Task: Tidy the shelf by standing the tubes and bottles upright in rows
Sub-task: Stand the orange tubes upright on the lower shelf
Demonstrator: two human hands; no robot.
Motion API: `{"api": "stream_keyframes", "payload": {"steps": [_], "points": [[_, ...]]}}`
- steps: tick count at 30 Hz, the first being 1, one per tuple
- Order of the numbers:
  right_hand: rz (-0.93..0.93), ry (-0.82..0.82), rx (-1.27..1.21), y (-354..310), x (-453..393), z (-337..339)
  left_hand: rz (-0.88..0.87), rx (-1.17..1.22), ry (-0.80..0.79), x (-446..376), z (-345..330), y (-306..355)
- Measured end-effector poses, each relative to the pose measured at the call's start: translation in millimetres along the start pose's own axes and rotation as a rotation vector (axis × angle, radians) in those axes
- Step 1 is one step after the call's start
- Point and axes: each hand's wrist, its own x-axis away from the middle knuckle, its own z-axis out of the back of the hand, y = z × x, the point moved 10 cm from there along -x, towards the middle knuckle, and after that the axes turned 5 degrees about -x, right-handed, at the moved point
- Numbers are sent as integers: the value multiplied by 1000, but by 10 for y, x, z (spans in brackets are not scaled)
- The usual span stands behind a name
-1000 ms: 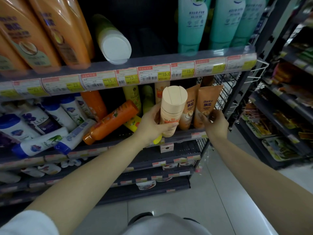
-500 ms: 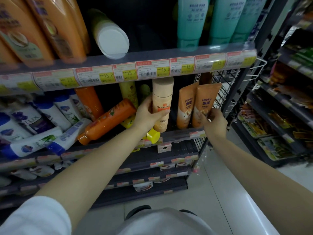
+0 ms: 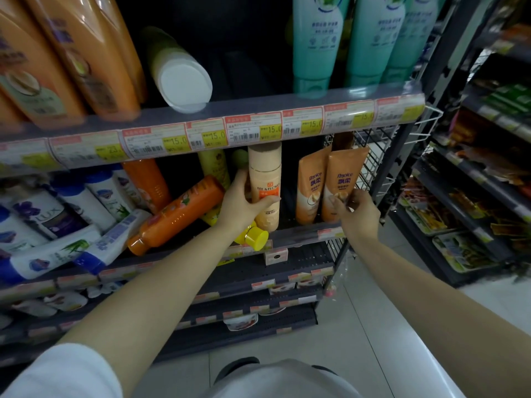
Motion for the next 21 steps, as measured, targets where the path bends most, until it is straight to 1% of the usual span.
{"api": "stream_keyframes", "payload": {"steps": [5, 14, 21], "points": [[-5, -2, -22, 5, -1, -4, 22, 17, 45, -38, -95, -6], [5, 14, 13, 19, -5, 3, 81, 52, -16, -52, -187, -57], [-4, 16, 29, 34, 73, -22, 112, -2, 7, -19, -82, -62]]}}
